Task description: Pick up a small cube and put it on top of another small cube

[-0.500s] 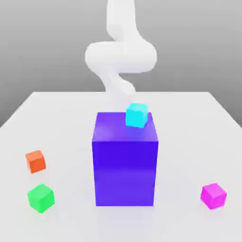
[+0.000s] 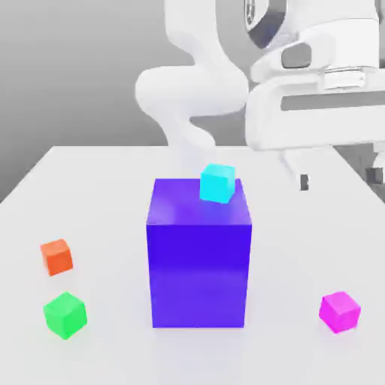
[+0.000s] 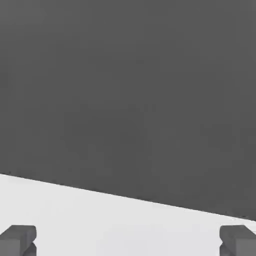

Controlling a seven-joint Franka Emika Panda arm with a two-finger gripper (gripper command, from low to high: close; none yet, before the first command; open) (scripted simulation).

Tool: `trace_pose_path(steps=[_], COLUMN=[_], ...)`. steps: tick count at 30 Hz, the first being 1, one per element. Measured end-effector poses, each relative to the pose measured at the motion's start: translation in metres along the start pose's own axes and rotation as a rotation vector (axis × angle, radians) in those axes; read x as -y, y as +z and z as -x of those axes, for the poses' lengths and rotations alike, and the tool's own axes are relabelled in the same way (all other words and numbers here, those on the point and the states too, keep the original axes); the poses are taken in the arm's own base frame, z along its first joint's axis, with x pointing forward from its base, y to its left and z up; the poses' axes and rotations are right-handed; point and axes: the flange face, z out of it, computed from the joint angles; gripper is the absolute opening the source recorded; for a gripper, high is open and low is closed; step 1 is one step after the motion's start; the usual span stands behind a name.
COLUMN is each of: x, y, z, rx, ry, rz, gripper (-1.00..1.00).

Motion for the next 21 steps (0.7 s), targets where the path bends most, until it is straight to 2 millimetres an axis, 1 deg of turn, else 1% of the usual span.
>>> trace_pose_path(steps=[2, 5, 9, 11, 14, 15, 20, 21], x=[0.004, 0.006, -0.011, -0.017, -0.025, -0.028, -0.028, -0.029], y=[0.037, 0.088, 0.15, 0.174, 0.209, 0.22, 0.22, 0.225], z=[0.028, 0.078, 0.134, 0.148, 0.158, 0.16, 0.161, 0.162], rx=[0.046, 0.114, 0.195, 0.21, 0.215, 0.215, 0.215, 0.215], ry=[-0.031, -0.087, -0.127, -0.136, -0.138, -0.138, -0.138, -0.139], rz=[0.036, 0.091, 0.174, 0.189, 0.193, 0.194, 0.192, 0.193], gripper=[0.0, 0.0, 0.0, 0.0, 0.0, -1.0, -1.0, -1.0])
